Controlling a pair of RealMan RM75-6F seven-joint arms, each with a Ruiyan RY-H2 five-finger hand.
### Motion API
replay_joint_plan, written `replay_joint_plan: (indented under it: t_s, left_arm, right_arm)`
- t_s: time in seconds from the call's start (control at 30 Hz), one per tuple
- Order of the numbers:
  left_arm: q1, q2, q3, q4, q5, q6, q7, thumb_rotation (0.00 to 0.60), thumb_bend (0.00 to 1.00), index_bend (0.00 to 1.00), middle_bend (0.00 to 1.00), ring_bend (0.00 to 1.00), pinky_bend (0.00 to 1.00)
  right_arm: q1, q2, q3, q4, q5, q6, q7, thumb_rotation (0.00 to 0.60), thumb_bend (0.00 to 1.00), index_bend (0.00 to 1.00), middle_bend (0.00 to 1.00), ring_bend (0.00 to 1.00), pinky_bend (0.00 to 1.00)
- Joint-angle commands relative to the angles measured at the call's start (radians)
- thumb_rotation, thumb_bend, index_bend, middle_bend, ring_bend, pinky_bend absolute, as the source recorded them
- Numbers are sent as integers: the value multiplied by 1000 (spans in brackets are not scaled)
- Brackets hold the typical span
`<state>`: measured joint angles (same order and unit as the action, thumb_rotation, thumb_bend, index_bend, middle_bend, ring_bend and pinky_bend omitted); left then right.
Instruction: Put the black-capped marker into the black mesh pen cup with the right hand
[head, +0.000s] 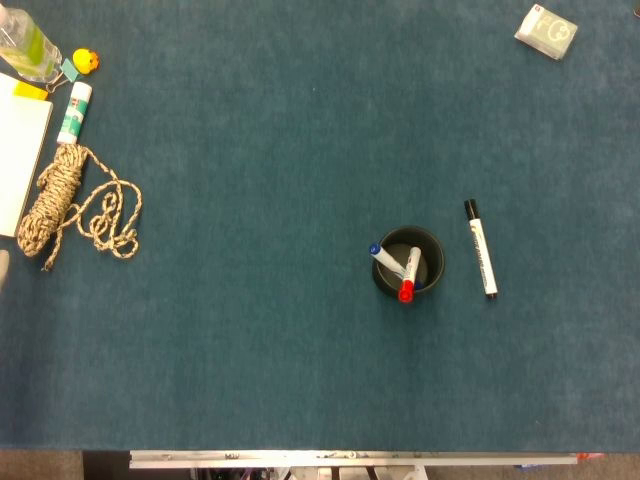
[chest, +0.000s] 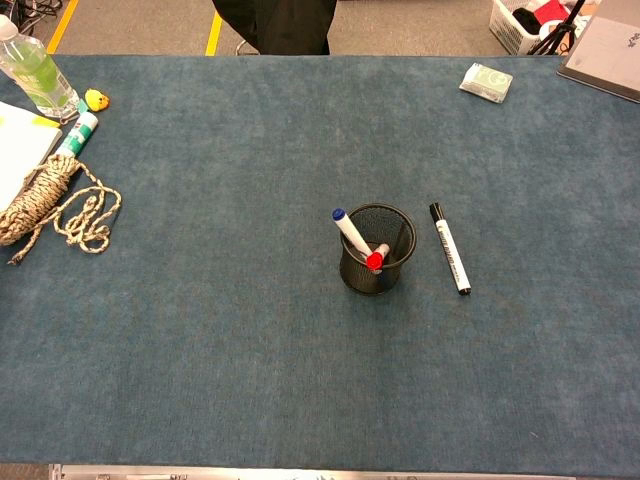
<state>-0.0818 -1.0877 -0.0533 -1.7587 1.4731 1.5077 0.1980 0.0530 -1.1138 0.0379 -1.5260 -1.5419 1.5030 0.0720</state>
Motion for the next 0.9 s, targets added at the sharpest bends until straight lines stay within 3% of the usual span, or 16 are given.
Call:
replay_joint_plan:
  t_s: [0.03,0.37,0.67,0.9]
  left_arm:
    - [-6,-5,-3,4,-4,-9,0,600,308,265,271,277,163]
    - [-33,-22,-16,15,-8,-36,6,600,308,266,271,278,163]
    - [-35,-21,-14,2,-25,-45,20,600,308,267,272,283,163]
    - [-12,-10,-5,-9,-37,-22,20,600,308,267,271,284,167]
  right_arm:
    - [1,2,-2,-3,-1,-4,-2,600,91,396,439,379,443]
    - [62,59,-10,-91,-98,-40,67,600,91,398,439,379,443]
    - [227,64,-28,-114,-327,-166,-35,600,94,430,439,379,443]
    - [343,-14,-47,-36,-419,-295,-108,600,113,431,439,373,432]
